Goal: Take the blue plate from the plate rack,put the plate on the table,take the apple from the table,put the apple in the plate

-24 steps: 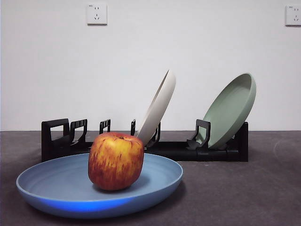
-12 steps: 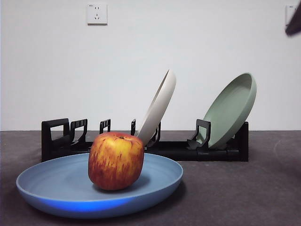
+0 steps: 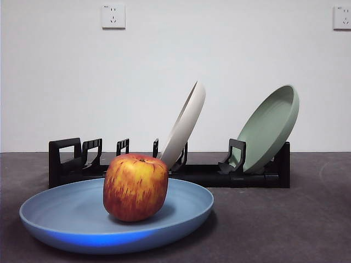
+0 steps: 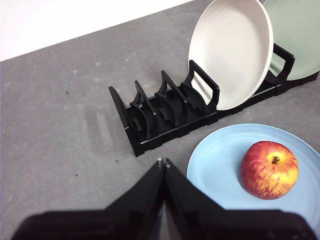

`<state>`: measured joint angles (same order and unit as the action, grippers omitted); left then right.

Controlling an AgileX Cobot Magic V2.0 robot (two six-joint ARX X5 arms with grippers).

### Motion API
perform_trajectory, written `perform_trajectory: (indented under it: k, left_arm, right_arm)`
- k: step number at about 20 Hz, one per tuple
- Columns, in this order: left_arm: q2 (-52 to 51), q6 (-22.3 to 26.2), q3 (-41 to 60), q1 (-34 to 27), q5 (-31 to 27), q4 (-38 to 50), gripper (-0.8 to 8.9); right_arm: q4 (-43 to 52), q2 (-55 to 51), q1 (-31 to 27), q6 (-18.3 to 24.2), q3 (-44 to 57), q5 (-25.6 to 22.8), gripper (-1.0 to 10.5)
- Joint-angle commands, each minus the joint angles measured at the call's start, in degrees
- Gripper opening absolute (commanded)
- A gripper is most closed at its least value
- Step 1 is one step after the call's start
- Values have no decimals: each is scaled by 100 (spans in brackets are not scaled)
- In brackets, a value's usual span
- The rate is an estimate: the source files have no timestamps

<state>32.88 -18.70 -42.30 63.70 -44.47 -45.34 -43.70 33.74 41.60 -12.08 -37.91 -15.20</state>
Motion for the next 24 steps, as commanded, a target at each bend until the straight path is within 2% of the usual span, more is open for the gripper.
perform_trajectory:
  k: [1, 2, 4, 9, 11, 13, 16, 24]
  left_arm:
    - [-162, 39, -7, -195, -131, 52, -3]
    - [-299, 39, -2, -476, -52, 129, -3]
    - [-557, 199, 55, -1353, 658, 361, -3]
    - [-1727, 1993, 1314, -4070, 3467, 2194, -3]
    - [-2127, 2184, 1967, -4996, 4227, 2752, -3]
    - [-2341, 2188, 2542, -5731, 4540, 3018, -3]
    - [-2509, 2188, 3169, -6343, 4645, 3080, -3]
    - [-3025, 2190, 4098, -6570, 4605, 3126, -3]
  right_arm:
    - [26, -4, 2, -50, 35, -17, 1]
    - [28, -4, 2, -50, 35, -15, 1]
    - [26, -2, 2, -50, 35, -17, 1]
    - [26, -4, 2, -52, 35, -15, 1]
    - [26, -4, 2, -50, 35, -17, 1]
    - [26, -4, 2, -50, 35, -15, 1]
    - [26, -4, 2, -52, 35, -15, 1]
    - [26, -4, 2, -50, 35, -17, 1]
